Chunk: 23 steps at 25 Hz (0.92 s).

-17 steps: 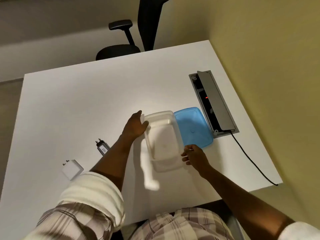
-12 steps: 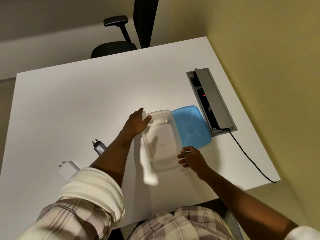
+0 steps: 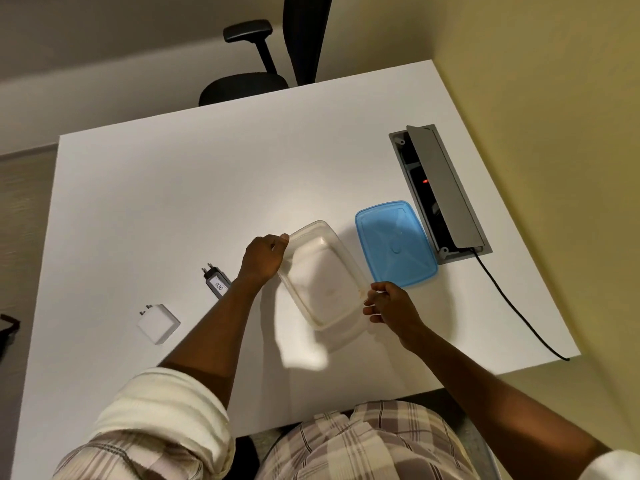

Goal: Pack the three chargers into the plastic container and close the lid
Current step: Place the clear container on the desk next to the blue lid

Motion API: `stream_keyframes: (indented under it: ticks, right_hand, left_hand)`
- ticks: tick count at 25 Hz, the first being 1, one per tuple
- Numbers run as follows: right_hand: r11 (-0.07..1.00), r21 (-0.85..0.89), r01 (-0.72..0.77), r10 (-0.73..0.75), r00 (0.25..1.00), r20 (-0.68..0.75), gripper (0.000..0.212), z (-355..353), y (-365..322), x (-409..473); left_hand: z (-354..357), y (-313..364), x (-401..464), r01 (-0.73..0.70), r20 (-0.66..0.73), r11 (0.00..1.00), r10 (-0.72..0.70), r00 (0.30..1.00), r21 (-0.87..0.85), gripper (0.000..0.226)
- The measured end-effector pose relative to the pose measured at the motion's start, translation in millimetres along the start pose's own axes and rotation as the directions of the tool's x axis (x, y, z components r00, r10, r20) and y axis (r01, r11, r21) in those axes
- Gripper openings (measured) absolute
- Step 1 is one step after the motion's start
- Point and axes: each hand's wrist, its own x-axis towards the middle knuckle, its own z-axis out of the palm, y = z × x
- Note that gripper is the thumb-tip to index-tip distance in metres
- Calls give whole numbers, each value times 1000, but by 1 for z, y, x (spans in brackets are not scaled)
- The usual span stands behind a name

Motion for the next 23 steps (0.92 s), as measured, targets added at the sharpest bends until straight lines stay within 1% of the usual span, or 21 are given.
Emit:
stream_keyframes:
  ticks: [2,4,6,9,11,15,20,23]
  right_hand:
    - [1000,8,23,-23,1000,-20,21,1,-4,2]
    - [999,1,49,-49,999,-23,22,2,-10,4]
    - [997,-17,72,-73,997,-39,23,1,-21,10]
    - [991,-76,109,-112,993,-46,24,2,-39,19]
    - [988,-95,120,-125,991,-53,26,3,-53,26]
    - [982,-133,133,-139,990,-36,30,3,-77,37]
    - [981,-148,122,-122,992,14,23,2,-88,44]
    - [975,-174,139,-135,990,36,15,1,-86,48]
  left_hand:
    - [-4,-13,-12,29,1,999,-29,1000,25,58]
    - [-7,-27,-27,54,-8,998,-54,999,17,51]
    - [-6,-36,-41,88,-15,995,-89,996,-36,50]
    - [-2,-50,-63,158,-12,979,-161,987,-125,58]
    - [3,-53,-74,166,-9,972,-170,985,-169,59]
    - [13,-55,-87,167,-21,948,-179,984,-273,53]
    - [22,-56,-102,201,5,919,-212,977,-339,50]
    - [25,-57,-106,209,15,901,-220,975,-381,53]
